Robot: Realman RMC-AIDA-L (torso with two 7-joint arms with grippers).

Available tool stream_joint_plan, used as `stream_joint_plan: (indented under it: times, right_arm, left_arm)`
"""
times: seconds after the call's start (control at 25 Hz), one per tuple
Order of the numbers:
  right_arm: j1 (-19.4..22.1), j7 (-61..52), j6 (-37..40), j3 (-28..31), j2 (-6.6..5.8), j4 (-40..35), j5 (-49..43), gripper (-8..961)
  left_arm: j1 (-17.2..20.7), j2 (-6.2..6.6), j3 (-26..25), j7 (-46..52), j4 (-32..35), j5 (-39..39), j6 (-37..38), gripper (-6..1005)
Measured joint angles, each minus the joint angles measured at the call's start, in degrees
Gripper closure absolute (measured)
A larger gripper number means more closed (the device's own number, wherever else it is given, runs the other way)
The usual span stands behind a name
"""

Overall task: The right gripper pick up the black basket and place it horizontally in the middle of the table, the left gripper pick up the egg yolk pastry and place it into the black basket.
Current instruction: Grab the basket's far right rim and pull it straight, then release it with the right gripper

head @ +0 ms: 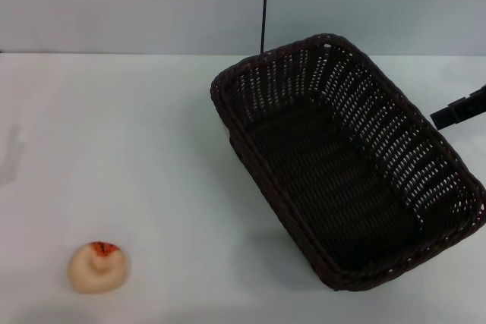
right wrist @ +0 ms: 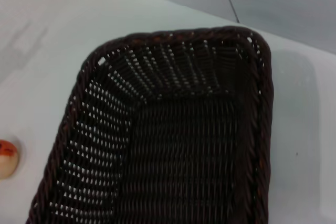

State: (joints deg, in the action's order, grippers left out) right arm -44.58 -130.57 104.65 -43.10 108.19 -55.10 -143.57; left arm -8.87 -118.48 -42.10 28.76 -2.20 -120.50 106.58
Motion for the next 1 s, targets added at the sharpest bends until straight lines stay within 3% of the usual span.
stream_joint_plan:
  times: [0.52, 0.76, 0.84, 1.0]
  right_arm:
    - [-1.8, 0.0, -7.1, -5.6, 0.42, 8.4, -1.8, 389]
    - [-2.1, 0.6, -10.2, -6.8, 1.00, 10.6, -1.8, 461]
    - [-2.2, 0.8, -11.7, -7.6, 1.57, 11.0, -1.8, 485]
    - [-2.1, 1.4, -12.4, -7.7, 2.04, 11.1, -1.8, 583]
  left_arm:
    - [-0.4, 0.00, 0.0, 0.1, -0.2, 0.0, 0.3, 250]
    - [-0.4, 0.01, 0.3, 0.6, -0.2, -0.1, 0.4, 250]
    - [-0.4, 0.00, 0.6, 0.7, -0.2, -0.1, 0.4, 320]
    - [-0.5, 0.01, 0.7, 0.7, -0.2, -0.1, 0.3, 345]
